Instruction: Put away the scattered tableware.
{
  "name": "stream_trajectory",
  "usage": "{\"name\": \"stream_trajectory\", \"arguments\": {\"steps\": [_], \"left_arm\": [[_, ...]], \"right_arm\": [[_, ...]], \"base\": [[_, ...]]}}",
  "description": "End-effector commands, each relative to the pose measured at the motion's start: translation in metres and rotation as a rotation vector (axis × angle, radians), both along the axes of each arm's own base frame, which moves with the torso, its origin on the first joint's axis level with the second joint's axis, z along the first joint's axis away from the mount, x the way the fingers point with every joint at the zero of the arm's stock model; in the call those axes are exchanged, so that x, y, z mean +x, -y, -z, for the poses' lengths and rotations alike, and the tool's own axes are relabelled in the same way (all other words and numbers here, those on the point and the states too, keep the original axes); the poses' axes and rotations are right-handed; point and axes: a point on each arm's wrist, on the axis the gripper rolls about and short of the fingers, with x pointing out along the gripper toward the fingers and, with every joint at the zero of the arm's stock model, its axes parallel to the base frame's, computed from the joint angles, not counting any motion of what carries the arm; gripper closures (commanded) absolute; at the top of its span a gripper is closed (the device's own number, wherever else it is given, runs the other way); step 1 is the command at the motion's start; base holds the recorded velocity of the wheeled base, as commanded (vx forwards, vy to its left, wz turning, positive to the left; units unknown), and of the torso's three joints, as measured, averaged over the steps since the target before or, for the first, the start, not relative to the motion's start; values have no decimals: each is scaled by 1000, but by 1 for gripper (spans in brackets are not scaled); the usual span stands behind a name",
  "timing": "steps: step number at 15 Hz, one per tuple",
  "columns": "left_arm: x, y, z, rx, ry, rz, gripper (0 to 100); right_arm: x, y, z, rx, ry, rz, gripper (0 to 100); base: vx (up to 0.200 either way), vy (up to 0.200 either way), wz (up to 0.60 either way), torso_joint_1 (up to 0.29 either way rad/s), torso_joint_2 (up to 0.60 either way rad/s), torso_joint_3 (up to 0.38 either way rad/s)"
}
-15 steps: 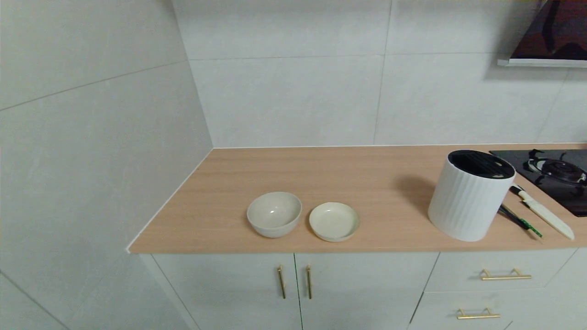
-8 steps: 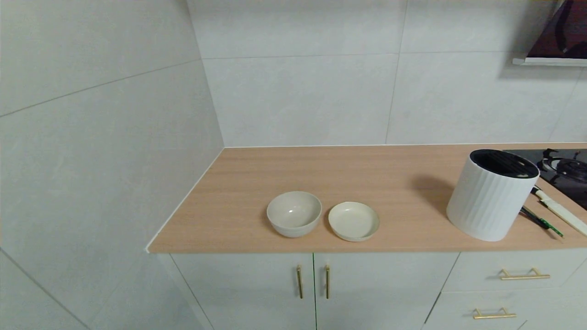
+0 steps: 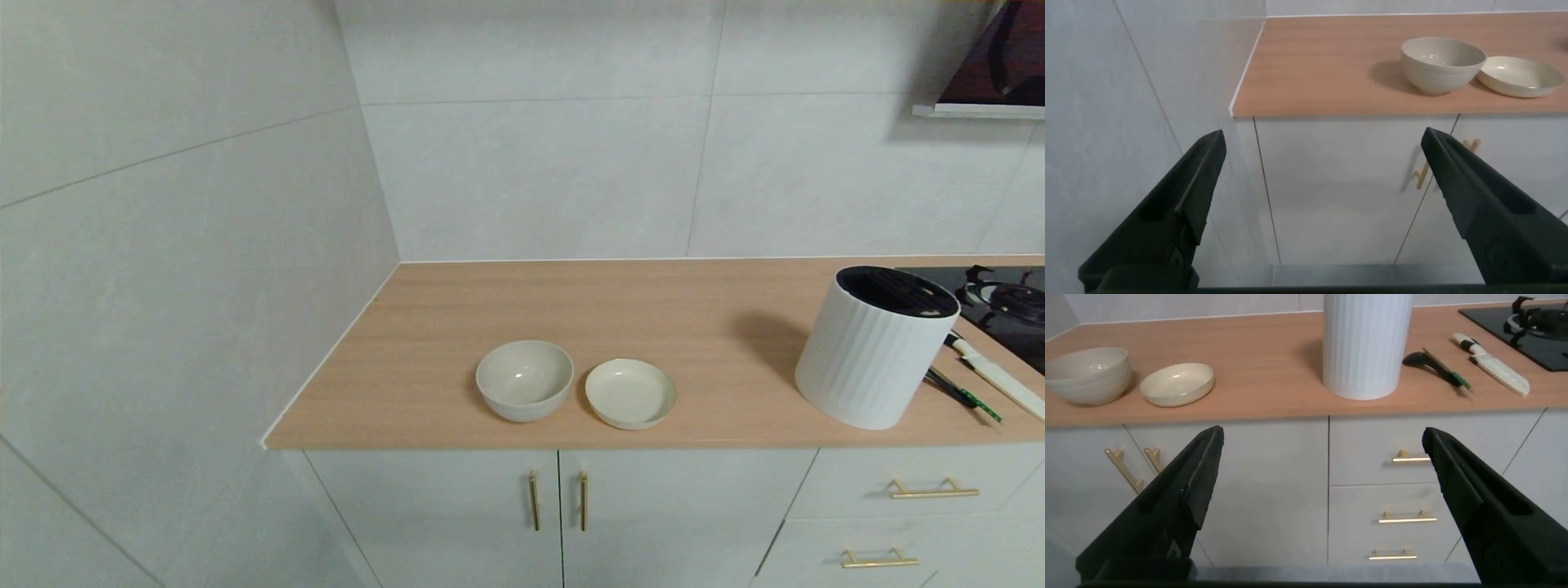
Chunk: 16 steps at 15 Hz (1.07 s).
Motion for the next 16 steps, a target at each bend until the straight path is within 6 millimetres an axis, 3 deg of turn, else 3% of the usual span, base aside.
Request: {"name": "stream_trajectory", "arguments": {"steps": [1, 5, 16], "left_arm": [[0, 0, 0, 0, -2, 1, 0], [0, 0, 0, 0, -2, 1, 0], [0, 0, 0, 0, -2, 1, 0]], "right_arm": [[0, 0, 0, 0, -1, 1, 0], [0, 0, 0, 0, -1, 1, 0], [0, 0, 0, 0, -1, 2, 0]], "base": [[0, 0, 0, 0, 0, 0], [0, 0, 0, -114, 253, 133], [0, 0, 0, -240, 535, 294]]}}
